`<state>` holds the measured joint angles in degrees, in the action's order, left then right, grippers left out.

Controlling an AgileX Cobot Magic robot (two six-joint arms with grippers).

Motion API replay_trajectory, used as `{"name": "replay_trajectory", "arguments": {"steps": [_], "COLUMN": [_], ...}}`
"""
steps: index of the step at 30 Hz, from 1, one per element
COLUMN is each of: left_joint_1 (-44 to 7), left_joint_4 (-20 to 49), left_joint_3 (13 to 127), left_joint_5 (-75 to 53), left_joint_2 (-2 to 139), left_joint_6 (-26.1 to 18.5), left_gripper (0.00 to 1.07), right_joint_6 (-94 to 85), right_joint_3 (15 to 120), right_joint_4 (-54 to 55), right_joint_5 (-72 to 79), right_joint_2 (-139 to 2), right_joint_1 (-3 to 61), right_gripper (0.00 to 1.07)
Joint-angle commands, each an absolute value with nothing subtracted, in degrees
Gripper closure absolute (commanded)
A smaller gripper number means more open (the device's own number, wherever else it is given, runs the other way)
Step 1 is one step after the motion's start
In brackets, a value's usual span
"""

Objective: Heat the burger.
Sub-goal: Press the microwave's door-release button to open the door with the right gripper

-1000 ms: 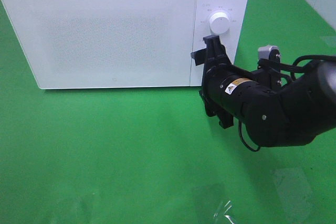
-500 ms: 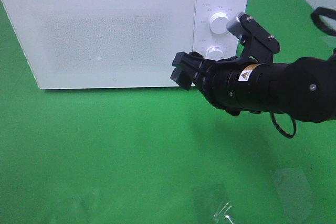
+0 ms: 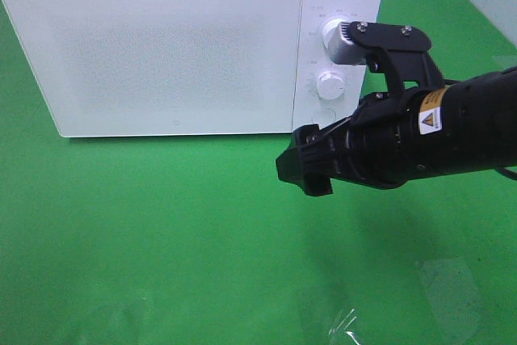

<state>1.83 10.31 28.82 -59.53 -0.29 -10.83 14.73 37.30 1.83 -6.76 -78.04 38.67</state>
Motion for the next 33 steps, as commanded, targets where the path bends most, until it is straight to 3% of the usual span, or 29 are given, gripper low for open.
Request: {"name": "replay_trajectory", "arguments": {"steps": [1,16,28,33], "left_joint_1": [2.0,2.0,2.0,2.0], "left_joint_4": [10.4,10.4,10.4,10.4], "left_joint_3": [28.5,28.5,28.5,28.5], "left_joint_5": [-59.2,-59.2,-59.2,-59.2], "left_joint_2": [-1.6,-1.6,-1.6,-1.6], "left_joint_6": [-10.5,-10.5,-10.5,-10.5], "left_gripper": [0.03,0.03,0.03,0.03], "right_joint_6": [14.0,9.6,9.6,8.1], "right_joint_3": [37.5,37.5,37.5,37.5], "right_joint_4": [-2.1,-4.8,-4.4,-3.2], "right_joint_5": [-13.1,-42.3,-51.3,-54.3], "right_joint_2": [-73.5,-56.3,-43.0,-37.1], "right_joint_1": [38.3,38.4,38.3,32.2], "right_gripper": [0.28,0.31,0.31,0.31]}}
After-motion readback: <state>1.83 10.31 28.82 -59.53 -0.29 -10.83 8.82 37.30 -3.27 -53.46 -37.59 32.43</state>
